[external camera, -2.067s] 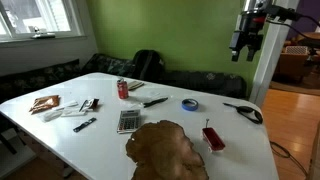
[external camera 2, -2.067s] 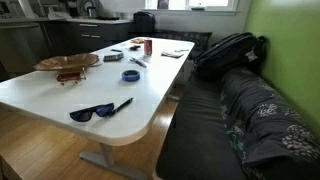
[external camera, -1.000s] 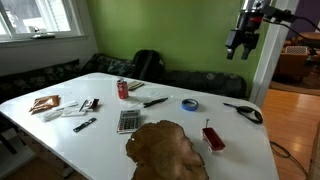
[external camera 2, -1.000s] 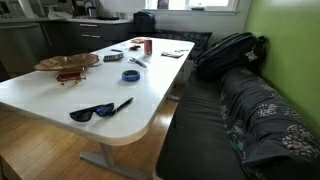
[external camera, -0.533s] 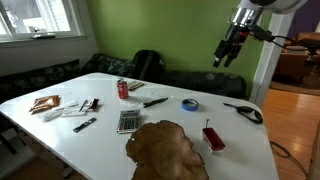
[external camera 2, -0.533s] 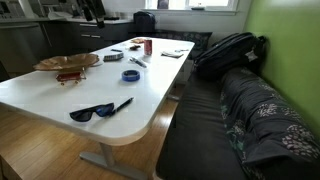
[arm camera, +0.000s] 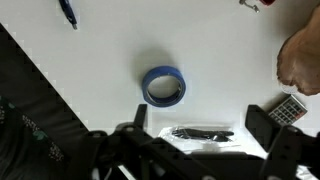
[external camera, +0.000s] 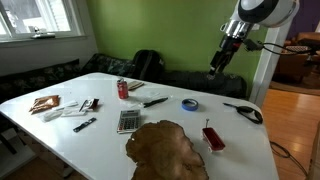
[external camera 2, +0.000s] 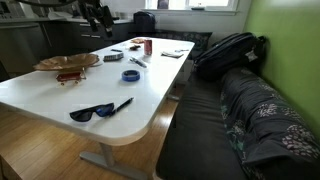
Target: Put the clear plastic on the wooden tray
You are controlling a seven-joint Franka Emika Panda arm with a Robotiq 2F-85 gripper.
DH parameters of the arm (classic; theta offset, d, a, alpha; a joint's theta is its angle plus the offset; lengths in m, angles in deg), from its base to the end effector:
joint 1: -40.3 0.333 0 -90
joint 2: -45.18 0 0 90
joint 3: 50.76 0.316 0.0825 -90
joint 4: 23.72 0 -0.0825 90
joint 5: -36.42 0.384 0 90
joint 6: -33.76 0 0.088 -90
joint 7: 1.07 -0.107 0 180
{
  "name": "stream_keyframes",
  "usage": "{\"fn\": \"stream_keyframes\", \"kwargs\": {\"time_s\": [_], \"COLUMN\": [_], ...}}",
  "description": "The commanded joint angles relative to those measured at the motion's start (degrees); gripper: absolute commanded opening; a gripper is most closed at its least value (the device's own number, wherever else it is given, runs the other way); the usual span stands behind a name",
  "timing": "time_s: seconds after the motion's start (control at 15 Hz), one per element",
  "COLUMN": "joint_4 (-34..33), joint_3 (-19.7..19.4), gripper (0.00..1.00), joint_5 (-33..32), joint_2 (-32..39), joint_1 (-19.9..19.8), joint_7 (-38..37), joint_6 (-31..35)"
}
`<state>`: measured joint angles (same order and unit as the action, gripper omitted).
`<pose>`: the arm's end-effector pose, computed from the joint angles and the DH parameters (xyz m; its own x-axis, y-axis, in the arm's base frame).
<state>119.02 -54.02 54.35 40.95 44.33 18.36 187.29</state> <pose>0.4868 -0.0030 0.3396 0.9560 0.0684 0.2852 0.1064 -0.9871 -0.1199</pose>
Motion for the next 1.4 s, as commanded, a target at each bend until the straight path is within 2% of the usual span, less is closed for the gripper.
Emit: {"fn": "stream_keyframes", "kwargs": {"time_s": [0.0,0.07,0.13,0.2,0.4,0.47,0.87,0.93,1.07,1.33], "joint_4": [-1.4,-2.8,-4.9,-6.6,-12.2,-14.1,-24.7,-20.7,-23.3,-24.2], "joint_3": [0.8,-1.5,1.7,0.7,2.3,5.3,8.4,9.3,9.9,10.3], "gripper": [1.0,1.0,1.0,1.0,1.0,1.0,1.0,1.0,1.0,1.0], "joint_5": [12.2,15.7,17.5,20.7,26.8,25.8,12.2,14.2,12.5,12.1], "joint_2": [0.8,1.6,5.3,6.8,14.4,16.5,27.1,24.3,26.4,26.9], "joint_1": [2.2,5.7,4.0,6.0,5.8,2.5,-3.4,-3.5,-4.7,-4.8], "joint_7": [10.9,14.6,19.4,24.1,36.4,38.3,45.4,42.4,43.5,44.0], "joint_6": [0.7,0.4,0.8,-0.4,-4.7,-6.8,-17.1,-13.5,-15.1,-15.4]}}
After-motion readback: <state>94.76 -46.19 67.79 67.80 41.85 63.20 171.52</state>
